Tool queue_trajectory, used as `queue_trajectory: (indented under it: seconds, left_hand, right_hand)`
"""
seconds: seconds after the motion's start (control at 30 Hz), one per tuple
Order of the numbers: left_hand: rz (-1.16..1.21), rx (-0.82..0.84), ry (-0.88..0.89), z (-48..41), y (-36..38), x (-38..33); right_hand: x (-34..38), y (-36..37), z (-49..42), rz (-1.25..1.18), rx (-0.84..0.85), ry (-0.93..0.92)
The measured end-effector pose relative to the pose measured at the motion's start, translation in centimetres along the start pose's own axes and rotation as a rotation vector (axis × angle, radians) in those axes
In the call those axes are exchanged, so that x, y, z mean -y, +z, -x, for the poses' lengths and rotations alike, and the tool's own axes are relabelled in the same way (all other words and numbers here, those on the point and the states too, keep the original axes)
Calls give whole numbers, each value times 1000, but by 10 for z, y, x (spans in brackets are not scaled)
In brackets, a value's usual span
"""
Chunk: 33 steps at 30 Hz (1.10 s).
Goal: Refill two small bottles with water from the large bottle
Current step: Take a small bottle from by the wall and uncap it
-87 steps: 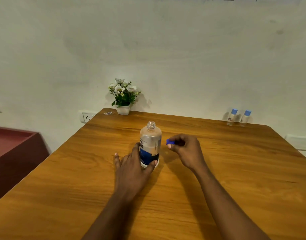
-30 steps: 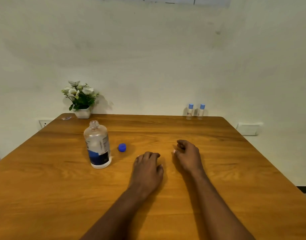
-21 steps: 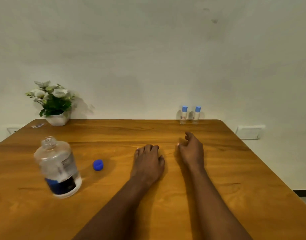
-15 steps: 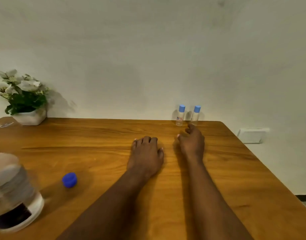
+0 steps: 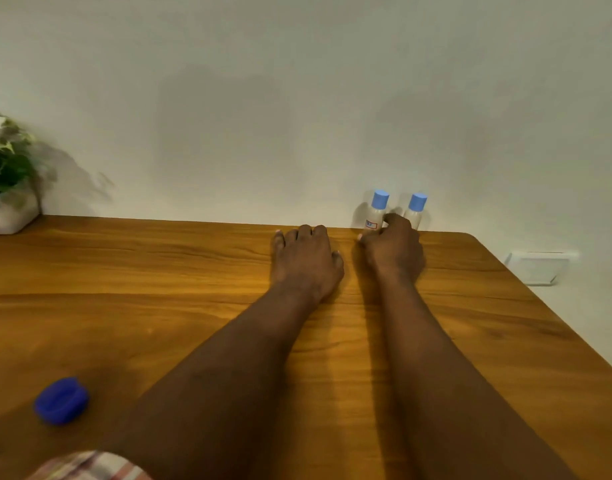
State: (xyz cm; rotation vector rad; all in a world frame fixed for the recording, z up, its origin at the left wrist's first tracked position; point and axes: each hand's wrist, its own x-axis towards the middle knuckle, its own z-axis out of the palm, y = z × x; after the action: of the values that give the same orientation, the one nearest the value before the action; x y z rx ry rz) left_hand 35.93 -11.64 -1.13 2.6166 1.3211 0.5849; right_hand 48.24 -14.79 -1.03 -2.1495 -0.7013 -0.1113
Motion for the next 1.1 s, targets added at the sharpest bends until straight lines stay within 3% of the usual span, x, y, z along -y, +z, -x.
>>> queue_trajectory:
  seconds: [0.27, 0.57, 1.1]
  left_hand:
    - [25, -24, -12, 26, -12, 10]
    - [107, -52, -47, 119, -49, 35]
    - [203, -88, 73, 269, -115, 92]
  right_hand:
    - [2, -6, 26, -36, 11, -53]
    - [14, -50, 129, -169, 89, -65]
    - [55, -101, 300, -442, 355, -136]
